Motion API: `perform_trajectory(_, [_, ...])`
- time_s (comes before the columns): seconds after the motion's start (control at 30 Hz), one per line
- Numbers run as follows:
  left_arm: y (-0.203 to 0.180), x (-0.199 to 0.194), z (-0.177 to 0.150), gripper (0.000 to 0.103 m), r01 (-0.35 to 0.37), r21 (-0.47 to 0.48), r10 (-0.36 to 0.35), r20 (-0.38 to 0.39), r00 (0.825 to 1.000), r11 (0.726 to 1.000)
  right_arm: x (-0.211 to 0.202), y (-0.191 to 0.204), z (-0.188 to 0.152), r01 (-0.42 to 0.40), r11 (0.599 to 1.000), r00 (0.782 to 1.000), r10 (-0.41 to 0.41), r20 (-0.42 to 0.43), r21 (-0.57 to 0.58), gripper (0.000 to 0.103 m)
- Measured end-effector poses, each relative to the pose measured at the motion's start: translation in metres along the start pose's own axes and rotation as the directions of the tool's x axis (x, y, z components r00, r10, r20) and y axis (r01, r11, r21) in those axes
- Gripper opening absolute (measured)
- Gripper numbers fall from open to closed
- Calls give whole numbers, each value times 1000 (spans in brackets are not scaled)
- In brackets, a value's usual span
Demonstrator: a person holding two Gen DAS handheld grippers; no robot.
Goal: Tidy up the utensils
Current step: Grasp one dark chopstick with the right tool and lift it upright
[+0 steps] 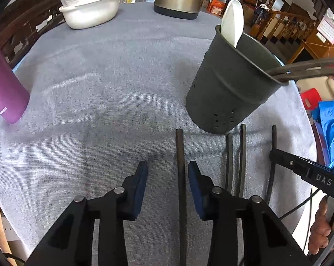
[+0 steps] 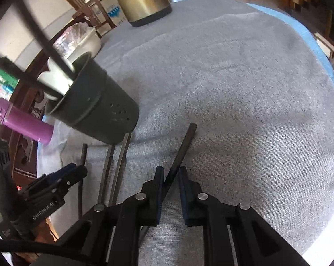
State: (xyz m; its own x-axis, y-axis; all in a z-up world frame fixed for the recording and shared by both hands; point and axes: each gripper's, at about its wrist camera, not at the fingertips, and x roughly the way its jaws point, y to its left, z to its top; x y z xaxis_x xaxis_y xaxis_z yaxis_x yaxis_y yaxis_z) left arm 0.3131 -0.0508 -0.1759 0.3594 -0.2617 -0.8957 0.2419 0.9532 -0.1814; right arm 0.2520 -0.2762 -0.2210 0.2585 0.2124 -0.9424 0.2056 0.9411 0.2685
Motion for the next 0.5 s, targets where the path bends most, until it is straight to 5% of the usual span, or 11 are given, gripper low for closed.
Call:
perform_trajectory(0.3, [-5,7,23,36,-12,-10,12,-16,1000,1000,8,-1,13,19,997,1000,-21,18,76,17])
perform_trajectory(0.5, [-4,7,26,8,14,-7,-14,-13,1000,1000,9,14,7,92,992,993,-86,78,-82,15])
